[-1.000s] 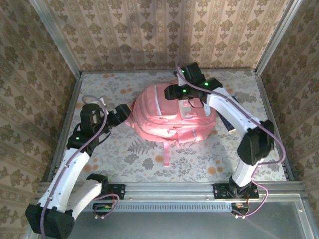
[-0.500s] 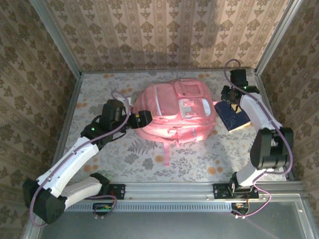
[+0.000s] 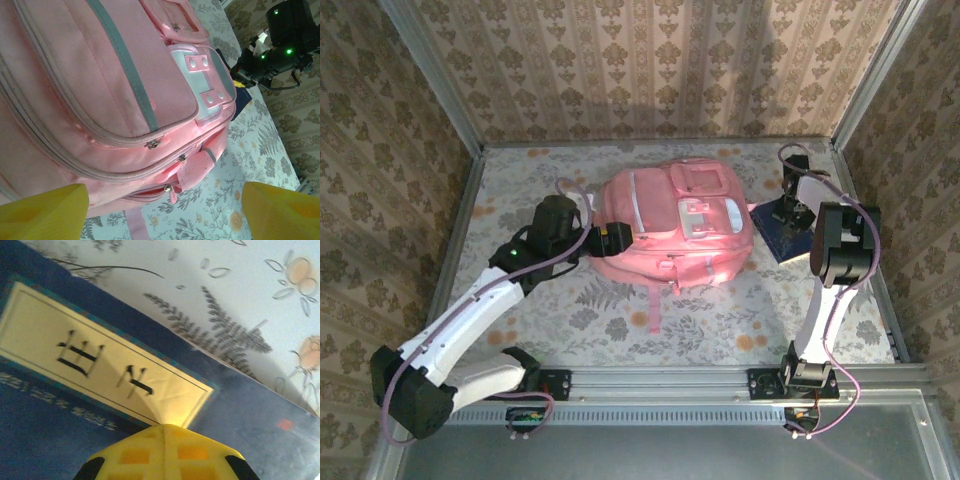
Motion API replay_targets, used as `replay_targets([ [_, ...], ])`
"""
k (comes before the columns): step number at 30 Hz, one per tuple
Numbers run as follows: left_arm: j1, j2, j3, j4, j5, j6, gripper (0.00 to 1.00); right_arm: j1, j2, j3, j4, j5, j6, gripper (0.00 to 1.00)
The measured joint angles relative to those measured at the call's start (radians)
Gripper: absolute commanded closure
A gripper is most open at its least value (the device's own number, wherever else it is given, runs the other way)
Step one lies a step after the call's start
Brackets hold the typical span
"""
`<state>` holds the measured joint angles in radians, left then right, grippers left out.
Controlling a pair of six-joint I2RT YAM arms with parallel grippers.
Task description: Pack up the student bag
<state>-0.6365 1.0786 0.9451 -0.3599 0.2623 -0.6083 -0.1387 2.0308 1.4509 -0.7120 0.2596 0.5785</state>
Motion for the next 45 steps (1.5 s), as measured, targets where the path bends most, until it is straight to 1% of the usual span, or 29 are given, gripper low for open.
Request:
replay_targets([
  [6, -0.019, 0.013, 0.009, -0.008, 0.003, 0.000, 0.18, 0.000, -0.056, -0.094, 0.005, 0.018, 0.095, 1.00],
  [14, -0.042, 0.024, 0.034, -0.015, 0.000, 0.000, 0.18, 0.006, -0.189, -0.277, 0.061, -0.063, 0.245, 1.00],
  [17, -0.059, 0.028, 0.048, -0.016, -0.010, 0.000, 0.19, 0.032, -0.259, -0.371, 0.103, -0.082, 0.311, 1.00],
  [21, -0.103, 0.076, 0.080, -0.021, -0.018, 0.004, 0.23, 0.105, -0.370, -0.505, 0.157, -0.113, 0.380, 1.00],
  [25, -0.217, 0.211, 0.148, -0.042, -0.027, 0.034, 0.29, 0.162, -0.428, -0.571, 0.183, -0.132, 0.420, 1.00],
  [29, -0.344, 0.418, 0.251, -0.050, -0.018, 0.061, 0.31, 0.165, -0.449, -0.598, 0.214, -0.137, 0.428, 1.00],
  [33, -0.421, 0.626, 0.389, -0.058, 0.001, 0.079, 0.32, 0.159, -0.462, -0.616, 0.237, -0.142, 0.428, 1.00],
  [38, -0.429, 0.834, 0.581, -0.077, 0.009, 0.100, 0.30, 0.138, -0.485, -0.642, 0.265, -0.173, 0.424, 1.00],
  [42, -0.415, 0.956, 0.716, -0.119, -0.006, 0.124, 0.30, 0.130, -0.492, -0.649, 0.269, -0.187, 0.416, 1.00],
  [45, -0.399, 1.012, 0.760, -0.159, -0.030, 0.148, 0.31, 0.130, -0.500, -0.657, 0.269, -0.187, 0.409, 1.00],
])
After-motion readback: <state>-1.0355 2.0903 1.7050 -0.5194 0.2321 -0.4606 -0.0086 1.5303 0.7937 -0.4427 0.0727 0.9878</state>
